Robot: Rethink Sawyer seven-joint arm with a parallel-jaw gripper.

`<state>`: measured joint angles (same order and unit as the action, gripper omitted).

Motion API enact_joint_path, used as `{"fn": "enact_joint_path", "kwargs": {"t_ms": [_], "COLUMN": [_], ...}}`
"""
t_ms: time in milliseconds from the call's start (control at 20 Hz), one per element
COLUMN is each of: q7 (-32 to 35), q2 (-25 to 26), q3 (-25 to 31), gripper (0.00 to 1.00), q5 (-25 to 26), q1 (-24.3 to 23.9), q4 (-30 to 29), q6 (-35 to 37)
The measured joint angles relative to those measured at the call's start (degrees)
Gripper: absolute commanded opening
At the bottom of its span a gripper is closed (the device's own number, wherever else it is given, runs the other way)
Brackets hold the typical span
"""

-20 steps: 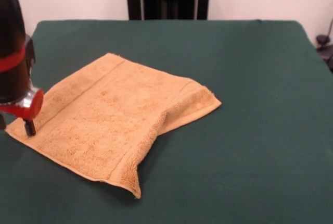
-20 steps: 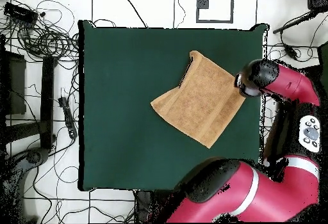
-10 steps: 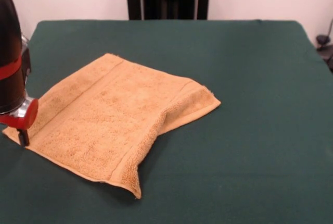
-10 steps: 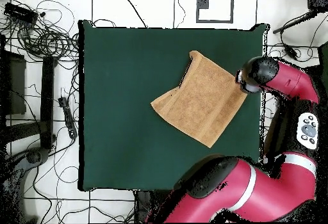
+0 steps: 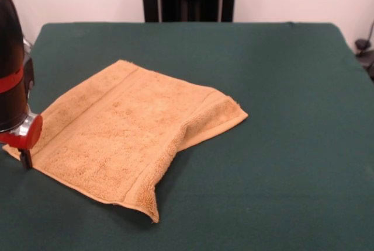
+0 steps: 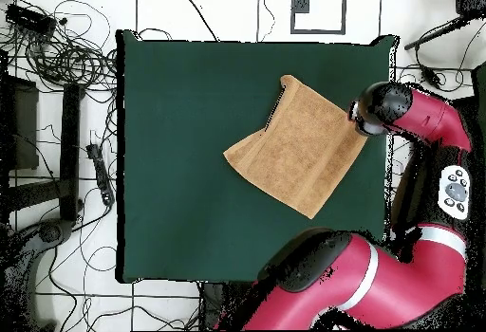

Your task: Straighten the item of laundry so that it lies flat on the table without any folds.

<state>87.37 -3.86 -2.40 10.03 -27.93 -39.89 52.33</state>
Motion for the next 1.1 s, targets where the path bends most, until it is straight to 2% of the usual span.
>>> {"fn": "enact_joint_path", "kwargs": {"t_ms": [850, 1100], "q7": [0.0, 0.0], "q2": [-0.2, -3.9], "q3": [0.1, 0.1], "gripper": [1.0, 1.0], "q5": [0.0, 0.0], "q1": [0.1, 0.7], "q4": [0.0, -3.5], "q6": [0.0, 1.1]}}
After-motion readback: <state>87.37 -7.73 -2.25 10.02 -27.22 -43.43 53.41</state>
